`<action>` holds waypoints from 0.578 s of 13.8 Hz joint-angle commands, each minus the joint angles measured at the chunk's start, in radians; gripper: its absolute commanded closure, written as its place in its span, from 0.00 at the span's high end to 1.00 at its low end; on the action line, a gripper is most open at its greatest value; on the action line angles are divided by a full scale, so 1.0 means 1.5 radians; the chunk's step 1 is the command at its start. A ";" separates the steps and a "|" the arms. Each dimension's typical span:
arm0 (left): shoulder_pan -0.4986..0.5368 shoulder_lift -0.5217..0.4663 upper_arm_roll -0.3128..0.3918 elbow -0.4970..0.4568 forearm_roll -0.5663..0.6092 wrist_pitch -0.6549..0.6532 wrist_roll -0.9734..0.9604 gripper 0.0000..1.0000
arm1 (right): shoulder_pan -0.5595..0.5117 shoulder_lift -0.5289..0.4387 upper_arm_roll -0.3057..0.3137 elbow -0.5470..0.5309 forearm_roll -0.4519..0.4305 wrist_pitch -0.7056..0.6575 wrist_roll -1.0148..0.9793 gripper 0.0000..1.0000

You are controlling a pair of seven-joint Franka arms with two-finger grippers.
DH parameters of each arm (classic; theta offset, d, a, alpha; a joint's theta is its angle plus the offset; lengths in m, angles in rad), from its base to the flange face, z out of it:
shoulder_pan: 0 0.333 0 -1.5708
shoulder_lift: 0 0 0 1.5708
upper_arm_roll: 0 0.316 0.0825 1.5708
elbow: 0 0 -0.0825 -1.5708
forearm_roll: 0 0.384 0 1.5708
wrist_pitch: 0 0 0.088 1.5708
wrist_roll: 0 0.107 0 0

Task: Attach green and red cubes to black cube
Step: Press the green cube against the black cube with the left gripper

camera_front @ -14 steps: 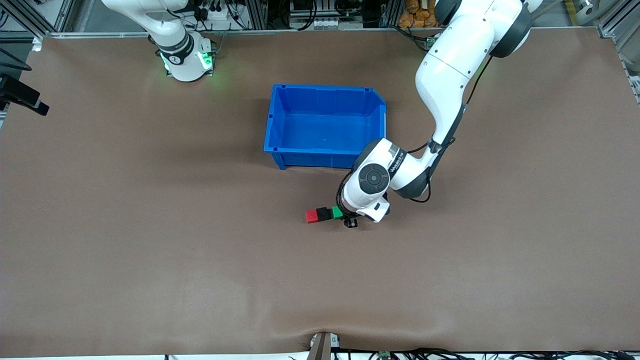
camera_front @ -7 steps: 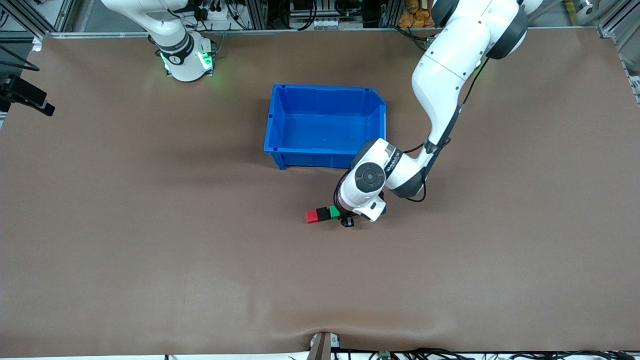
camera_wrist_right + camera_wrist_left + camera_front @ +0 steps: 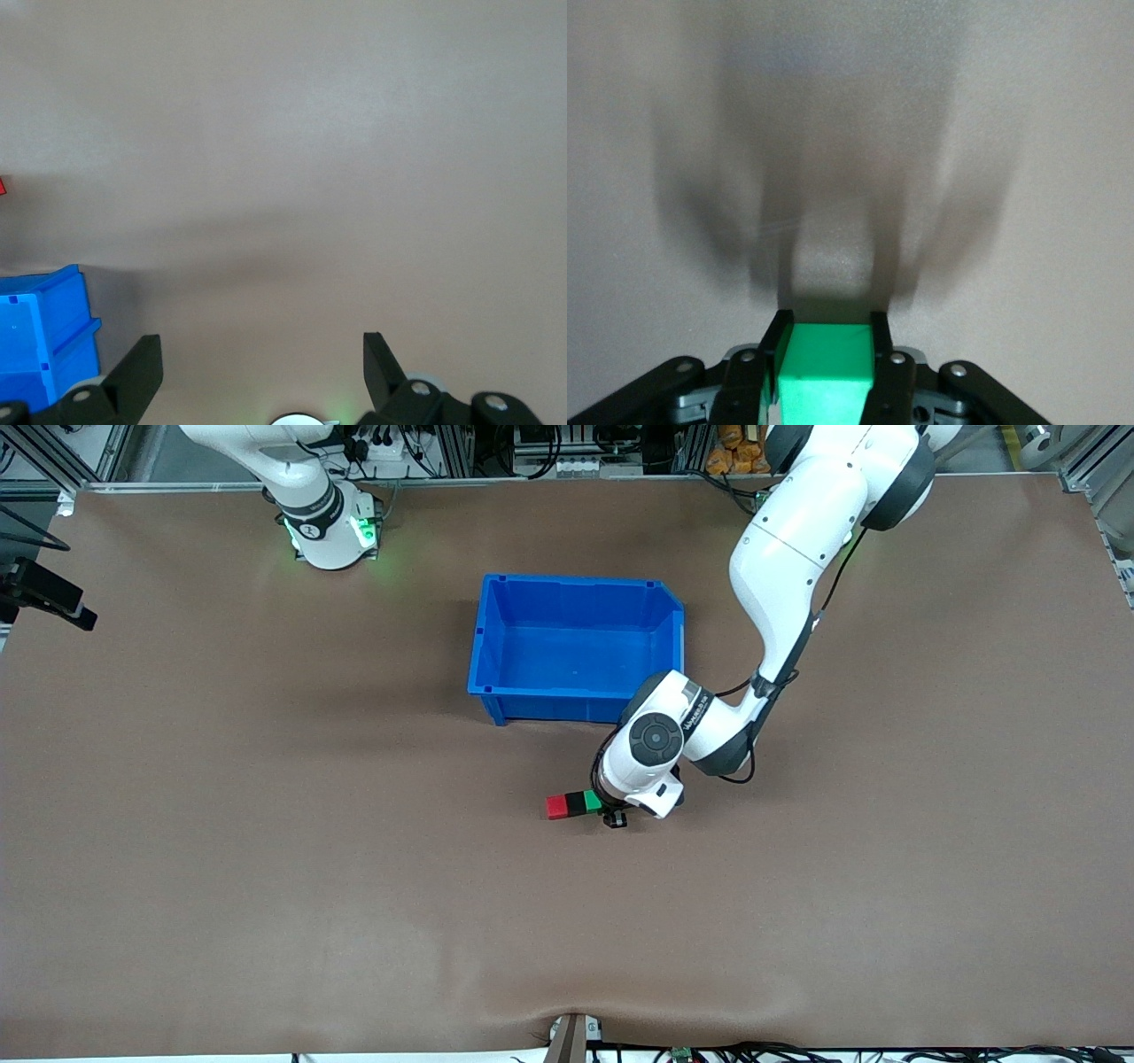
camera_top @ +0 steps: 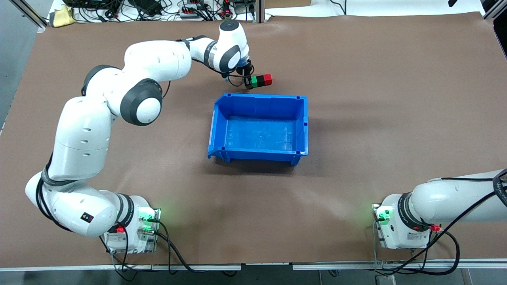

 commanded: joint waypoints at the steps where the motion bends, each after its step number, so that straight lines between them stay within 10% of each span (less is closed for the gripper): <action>1: -0.010 0.014 0.010 0.017 -0.005 0.010 -0.001 0.00 | 0.005 0.003 -0.001 0.009 -0.013 -0.007 -0.005 1.00; 8: -0.019 0.010 0.009 0.017 -0.002 0.004 0.086 0.00 | 0.002 0.003 -0.002 0.008 -0.010 -0.009 -0.002 1.00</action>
